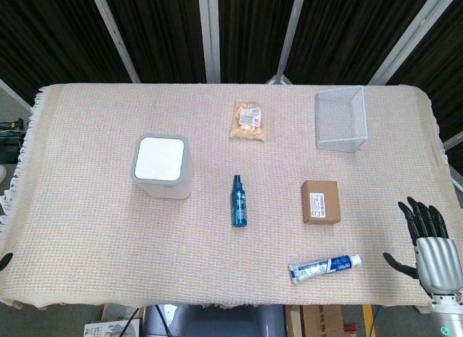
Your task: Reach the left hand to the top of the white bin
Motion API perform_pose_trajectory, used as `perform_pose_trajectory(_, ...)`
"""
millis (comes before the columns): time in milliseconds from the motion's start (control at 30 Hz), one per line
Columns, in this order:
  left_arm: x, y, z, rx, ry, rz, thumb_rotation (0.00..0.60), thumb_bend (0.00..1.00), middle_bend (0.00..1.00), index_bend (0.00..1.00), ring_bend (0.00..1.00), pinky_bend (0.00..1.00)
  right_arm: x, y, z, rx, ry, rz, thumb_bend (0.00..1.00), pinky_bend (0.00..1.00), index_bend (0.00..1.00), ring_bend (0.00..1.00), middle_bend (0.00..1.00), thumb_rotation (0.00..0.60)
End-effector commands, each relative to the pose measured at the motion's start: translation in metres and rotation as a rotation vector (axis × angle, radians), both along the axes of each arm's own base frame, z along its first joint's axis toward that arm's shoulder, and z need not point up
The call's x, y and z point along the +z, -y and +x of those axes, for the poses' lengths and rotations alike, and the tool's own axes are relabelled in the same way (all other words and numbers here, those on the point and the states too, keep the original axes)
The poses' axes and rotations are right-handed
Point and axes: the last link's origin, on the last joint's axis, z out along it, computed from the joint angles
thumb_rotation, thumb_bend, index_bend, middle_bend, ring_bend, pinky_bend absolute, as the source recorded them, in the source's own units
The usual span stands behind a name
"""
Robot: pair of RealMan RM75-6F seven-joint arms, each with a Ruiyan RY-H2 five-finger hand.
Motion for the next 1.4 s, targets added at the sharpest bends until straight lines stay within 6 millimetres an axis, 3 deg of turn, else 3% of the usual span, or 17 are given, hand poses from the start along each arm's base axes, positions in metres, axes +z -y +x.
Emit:
perform_pose_trajectory(33, -0.001, -0.001, 0.0, 0.0, 0.0, -0.01, 0.6, 0.11, 0.12, 0.18, 0.05, 0.1, -0.001, 0.001, -0.001, -0.005, 0.005, 0.004, 0.14, 0.0, 0.1, 0.02, 0.0, 0.6)
perform_pose_trajectory(133, 0.0, -0.003, 0.001, -0.017, 0.015, -0.016, 0.6, 0.11, 0.13, 0.18, 0.05, 0.12, -0.001, 0.001, -0.003, -0.009, -0.002, 0.012, 0.14, 0.0, 0.1, 0.02, 0.0, 0.6)
perform_pose_trajectory(300, 0.002, -0.009, 0.003, -0.068, 0.015, -0.018, 0.6, 0.13, 0.22, 0.18, 0.17, 0.35, 0.0, 0.001, -0.004, -0.021, 0.014, 0.018, 0.14, 0.0, 0.1, 0.02, 0.0, 0.6)
perform_pose_trajectory(367, 0.003, -0.015, 0.004, -0.096, 0.029, -0.021, 0.6, 0.16, 0.33, 0.18, 0.27, 0.46, 0.001, 0.001, -0.003, -0.022, 0.017, 0.018, 0.14, 0.0, 0.1, 0.02, 0.0, 0.6)
perform_pose_trajectory(567, 0.006, -0.048, 0.014, -0.172, -0.014, -0.077, 0.6, 0.31, 0.69, 0.24, 0.59, 0.65, 0.0, -0.001, -0.003, -0.033, 0.012, 0.034, 0.14, 0.0, 0.1, 0.02, 0.0, 0.6)
perform_pose_trajectory(700, 0.006, -0.086, 0.046, -0.271, -0.035, -0.159, 0.6, 0.47, 0.82, 0.26, 0.7, 0.71, 0.001, 0.0, -0.003, -0.032, 0.01, 0.028, 0.14, 0.0, 0.1, 0.02, 0.0, 0.6)
perform_pose_trajectory(800, 0.001, -0.106, 0.068, -0.301, -0.065, -0.211, 0.6, 0.6, 0.87, 0.26, 0.74, 0.72, 0.0, 0.001, -0.003, -0.035, 0.009, 0.025, 0.14, 0.0, 0.1, 0.02, 0.0, 0.6)
perform_pose_trajectory(900, -0.009, -0.123, 0.086, -0.292, -0.088, -0.259, 0.6, 0.65, 0.88, 0.26, 0.74, 0.72, -0.001, 0.002, -0.004, -0.038, 0.003, 0.021, 0.14, 0.0, 0.1, 0.02, 0.0, 0.6)
perform_pose_trajectory(1400, -0.063, -0.166, 0.147, -0.316, -0.106, -0.432, 0.6, 0.67, 0.89, 0.26, 0.74, 0.72, -0.003, 0.004, -0.003, -0.037, 0.01, 0.003, 0.14, 0.0, 0.1, 0.03, 0.0, 0.6)
